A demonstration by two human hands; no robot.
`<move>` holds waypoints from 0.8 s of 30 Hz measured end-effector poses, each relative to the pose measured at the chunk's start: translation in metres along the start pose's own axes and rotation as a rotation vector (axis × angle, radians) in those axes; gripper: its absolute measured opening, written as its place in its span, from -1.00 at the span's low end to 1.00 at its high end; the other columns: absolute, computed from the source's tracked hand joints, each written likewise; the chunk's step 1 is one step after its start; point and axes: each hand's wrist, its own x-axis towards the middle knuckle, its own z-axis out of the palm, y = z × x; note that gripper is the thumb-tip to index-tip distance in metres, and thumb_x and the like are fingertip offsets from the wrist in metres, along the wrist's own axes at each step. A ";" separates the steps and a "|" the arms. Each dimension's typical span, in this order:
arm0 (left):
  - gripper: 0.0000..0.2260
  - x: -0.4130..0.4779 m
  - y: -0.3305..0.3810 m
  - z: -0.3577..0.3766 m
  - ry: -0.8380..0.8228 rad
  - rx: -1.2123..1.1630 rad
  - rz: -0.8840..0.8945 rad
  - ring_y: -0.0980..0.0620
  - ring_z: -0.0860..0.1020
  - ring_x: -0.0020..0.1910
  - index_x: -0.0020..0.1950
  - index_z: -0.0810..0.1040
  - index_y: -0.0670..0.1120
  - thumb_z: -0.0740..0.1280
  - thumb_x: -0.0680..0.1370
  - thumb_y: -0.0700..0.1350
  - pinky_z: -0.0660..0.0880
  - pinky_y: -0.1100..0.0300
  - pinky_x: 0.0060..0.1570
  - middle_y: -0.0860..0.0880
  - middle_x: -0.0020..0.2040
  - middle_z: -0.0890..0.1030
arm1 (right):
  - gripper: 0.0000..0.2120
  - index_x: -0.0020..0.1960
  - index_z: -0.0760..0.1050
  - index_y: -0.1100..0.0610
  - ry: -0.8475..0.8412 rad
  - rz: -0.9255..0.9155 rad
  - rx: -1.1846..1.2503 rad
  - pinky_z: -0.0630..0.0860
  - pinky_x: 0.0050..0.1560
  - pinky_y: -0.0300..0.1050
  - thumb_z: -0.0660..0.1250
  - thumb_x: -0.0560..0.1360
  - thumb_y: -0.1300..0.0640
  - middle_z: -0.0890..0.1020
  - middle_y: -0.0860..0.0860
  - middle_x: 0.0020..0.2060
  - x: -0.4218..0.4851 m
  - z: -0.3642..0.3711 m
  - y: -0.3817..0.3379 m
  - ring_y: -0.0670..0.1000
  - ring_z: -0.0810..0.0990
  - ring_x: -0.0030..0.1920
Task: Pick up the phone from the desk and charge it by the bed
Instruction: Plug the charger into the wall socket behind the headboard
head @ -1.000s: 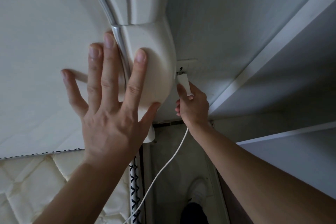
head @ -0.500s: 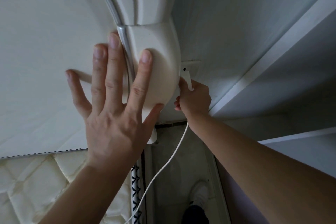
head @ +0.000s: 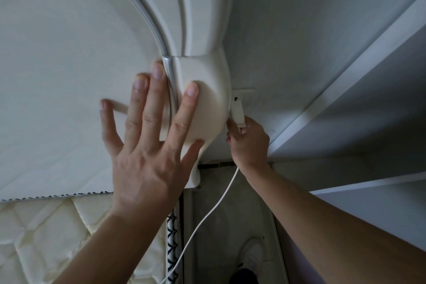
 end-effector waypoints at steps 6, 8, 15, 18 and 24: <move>-0.16 0.000 0.002 0.004 0.016 0.021 0.005 -0.04 -0.21 0.59 0.62 -0.12 0.04 0.39 0.56 0.13 -0.09 -0.30 0.49 -0.19 0.58 -0.08 | -0.59 -0.18 0.52 0.15 -0.024 0.065 0.010 0.64 -0.18 0.08 0.24 0.51 -0.20 0.66 0.07 -0.33 0.006 0.007 0.002 0.09 0.67 -0.30; -0.15 -0.001 0.001 0.002 0.014 0.023 0.002 -0.05 -0.21 0.59 0.62 -0.11 0.05 0.40 0.56 0.12 -0.08 -0.30 0.49 -0.19 0.58 -0.07 | -0.65 -0.16 0.53 0.16 -0.032 0.088 0.013 0.65 -0.17 0.10 0.29 0.55 -0.13 0.67 0.07 -0.32 0.005 0.006 0.000 0.07 0.68 -0.30; -0.13 0.000 0.003 -0.013 -0.065 0.018 0.024 -0.08 -0.16 0.60 0.62 -0.10 0.05 0.42 0.53 0.13 -0.02 -0.33 0.49 -0.08 0.61 -0.12 | -0.65 -0.09 0.55 0.17 -0.162 0.149 -0.013 0.64 -0.03 0.16 0.33 0.52 -0.14 0.69 0.11 -0.21 0.012 -0.004 -0.002 0.12 0.69 -0.18; -0.06 0.002 0.003 -0.031 -0.162 0.001 0.022 -0.07 -0.16 0.61 0.63 -0.08 0.06 0.48 0.45 0.10 0.04 -0.30 0.50 -0.07 0.62 -0.24 | -0.59 0.12 0.50 0.16 -0.343 0.177 -0.101 0.60 0.09 0.16 0.34 0.49 -0.16 0.67 0.13 -0.01 0.016 -0.019 -0.015 0.17 0.66 0.01; -0.01 0.010 0.014 -0.083 -0.391 -0.094 -0.054 -0.07 -0.01 0.61 0.62 0.02 0.07 0.55 0.35 0.06 0.19 -0.22 0.47 -0.05 0.65 -0.07 | -0.43 0.46 0.24 0.10 -0.339 -0.254 -0.746 0.53 0.09 0.07 0.21 0.56 -0.15 0.57 0.14 0.13 -0.019 -0.083 -0.078 0.17 0.54 0.14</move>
